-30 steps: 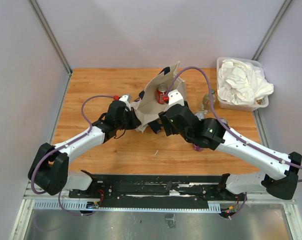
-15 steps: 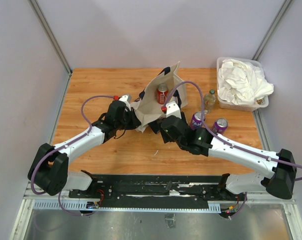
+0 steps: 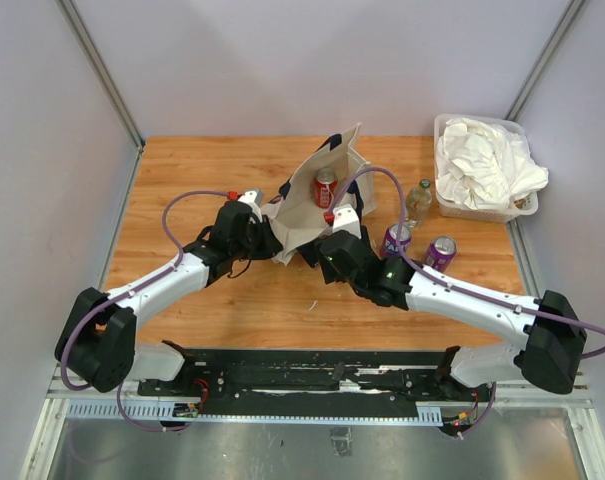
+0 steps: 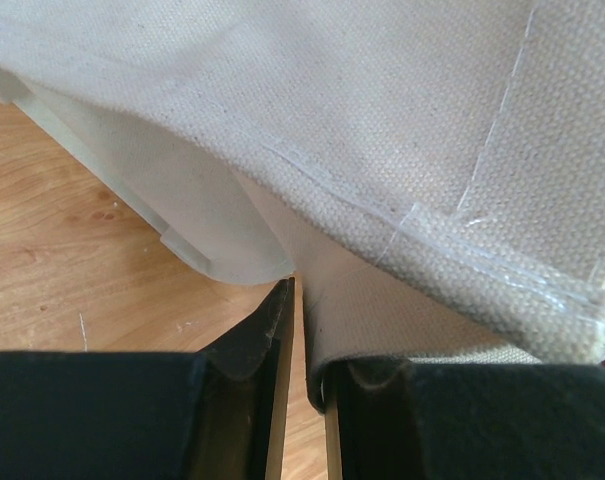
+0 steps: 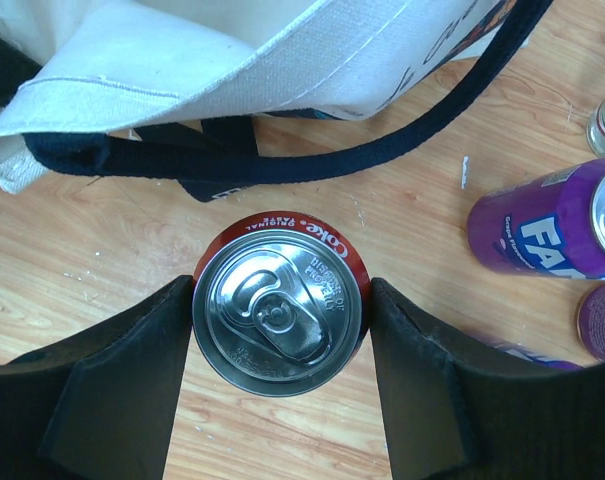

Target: Take the beverage out of the canvas bag

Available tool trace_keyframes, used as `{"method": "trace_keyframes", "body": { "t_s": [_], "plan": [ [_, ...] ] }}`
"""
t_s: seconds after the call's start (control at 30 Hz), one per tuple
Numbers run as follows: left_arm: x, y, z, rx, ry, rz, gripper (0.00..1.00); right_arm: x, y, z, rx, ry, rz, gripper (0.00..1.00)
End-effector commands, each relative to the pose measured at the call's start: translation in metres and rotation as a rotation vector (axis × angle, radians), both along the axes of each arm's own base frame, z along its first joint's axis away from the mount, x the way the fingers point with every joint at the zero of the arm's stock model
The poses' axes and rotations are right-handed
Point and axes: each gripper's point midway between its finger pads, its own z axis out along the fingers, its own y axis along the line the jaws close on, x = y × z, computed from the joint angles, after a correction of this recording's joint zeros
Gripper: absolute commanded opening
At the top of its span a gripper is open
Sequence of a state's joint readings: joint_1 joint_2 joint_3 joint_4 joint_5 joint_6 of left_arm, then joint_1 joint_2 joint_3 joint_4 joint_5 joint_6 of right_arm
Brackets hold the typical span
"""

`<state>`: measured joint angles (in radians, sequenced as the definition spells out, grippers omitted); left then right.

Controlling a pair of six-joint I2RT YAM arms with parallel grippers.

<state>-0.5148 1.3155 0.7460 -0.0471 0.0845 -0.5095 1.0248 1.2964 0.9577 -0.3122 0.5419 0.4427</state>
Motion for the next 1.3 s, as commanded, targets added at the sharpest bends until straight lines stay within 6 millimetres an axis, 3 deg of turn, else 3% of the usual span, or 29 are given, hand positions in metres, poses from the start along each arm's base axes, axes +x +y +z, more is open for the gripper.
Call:
{"method": "trace_keyframes", "body": {
  "t_s": [0.0,0.4,0.93,1.0,1.03,1.07,1.13,1.17,1.23,1.27],
  "plan": [
    [-0.016,0.002,-0.009,0.035,0.042,-0.040,0.21,0.017,0.012,0.017,0.095,-0.063,-0.032,0.01],
    [-0.018,0.006,-0.017,0.050,0.062,-0.029,0.30,0.016,0.009,-0.007,0.081,-0.014,-0.065,0.01],
    [-0.017,0.005,-0.019,0.049,0.071,-0.021,0.31,-0.027,-0.052,-0.051,0.084,0.102,-0.207,0.04],
    [-0.017,0.005,-0.019,0.050,0.073,-0.021,0.31,-0.029,-0.057,-0.054,0.079,0.110,-0.222,0.12],
    [-0.018,0.006,-0.020,0.051,0.075,-0.020,0.31,-0.030,-0.059,-0.056,0.074,0.114,-0.227,0.22],
    [-0.018,0.005,-0.020,0.051,0.076,-0.020,0.31,-0.031,-0.061,-0.057,0.070,0.118,-0.231,0.35],
    [-0.017,0.006,-0.020,0.051,0.077,-0.019,0.31,-0.032,-0.064,-0.058,0.058,0.124,-0.240,0.76],
    [-0.017,0.006,-0.020,0.051,0.077,-0.019,0.31,-0.033,-0.066,-0.058,0.047,0.127,-0.246,0.88],
    [-0.017,0.005,-0.020,0.052,0.076,-0.020,0.31,-0.032,-0.068,-0.057,0.025,0.127,-0.257,1.00],
    [-0.017,0.006,-0.020,0.052,0.077,-0.019,0.31,-0.032,-0.069,-0.055,0.013,0.125,-0.256,0.99]
  ]
}}
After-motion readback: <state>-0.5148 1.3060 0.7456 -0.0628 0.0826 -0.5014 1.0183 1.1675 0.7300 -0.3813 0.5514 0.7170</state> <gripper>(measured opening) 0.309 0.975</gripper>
